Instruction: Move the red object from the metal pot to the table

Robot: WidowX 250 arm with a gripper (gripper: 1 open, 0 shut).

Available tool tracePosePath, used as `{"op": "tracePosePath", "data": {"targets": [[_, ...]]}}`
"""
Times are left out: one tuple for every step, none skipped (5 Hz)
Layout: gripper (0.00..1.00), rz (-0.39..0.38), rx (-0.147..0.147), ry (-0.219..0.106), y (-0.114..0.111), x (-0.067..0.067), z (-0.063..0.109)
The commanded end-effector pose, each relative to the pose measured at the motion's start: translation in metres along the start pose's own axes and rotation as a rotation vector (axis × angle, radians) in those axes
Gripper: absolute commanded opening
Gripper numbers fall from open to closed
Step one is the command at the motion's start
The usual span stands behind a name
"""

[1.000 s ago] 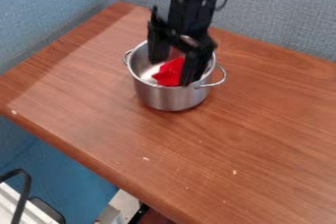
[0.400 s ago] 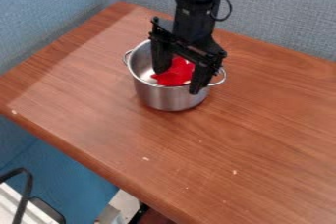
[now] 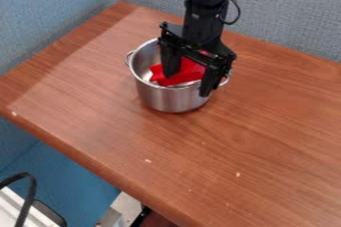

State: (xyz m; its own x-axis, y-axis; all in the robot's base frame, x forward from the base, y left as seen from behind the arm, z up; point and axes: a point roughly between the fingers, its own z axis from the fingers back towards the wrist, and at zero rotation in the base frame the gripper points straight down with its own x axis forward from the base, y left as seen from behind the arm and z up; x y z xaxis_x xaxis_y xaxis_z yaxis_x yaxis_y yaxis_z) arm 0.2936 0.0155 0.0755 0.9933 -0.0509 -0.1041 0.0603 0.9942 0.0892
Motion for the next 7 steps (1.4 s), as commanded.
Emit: {"op": "tracePosePath", "data": {"targets": [[1.0,0.061,-0.002,-0.038,0.009,0.012,0.01],[1.0,0.104,-0.008,-0.037,0.013,0.017,0.011],[1.0,0.08,-0.006,-0.039,0.022,0.023,0.011],[1.0,0.051,0.001,-0.043,0.031,0.028,0.009],[0.0,0.059,0.003,-0.043,0.026,0.023,0.01],[0.0,0.069,-0.001,-0.041,0.021,0.018,0.011],[0.0,0.073,-0.006,-0.04,0.024,0.02,0.013]]}}
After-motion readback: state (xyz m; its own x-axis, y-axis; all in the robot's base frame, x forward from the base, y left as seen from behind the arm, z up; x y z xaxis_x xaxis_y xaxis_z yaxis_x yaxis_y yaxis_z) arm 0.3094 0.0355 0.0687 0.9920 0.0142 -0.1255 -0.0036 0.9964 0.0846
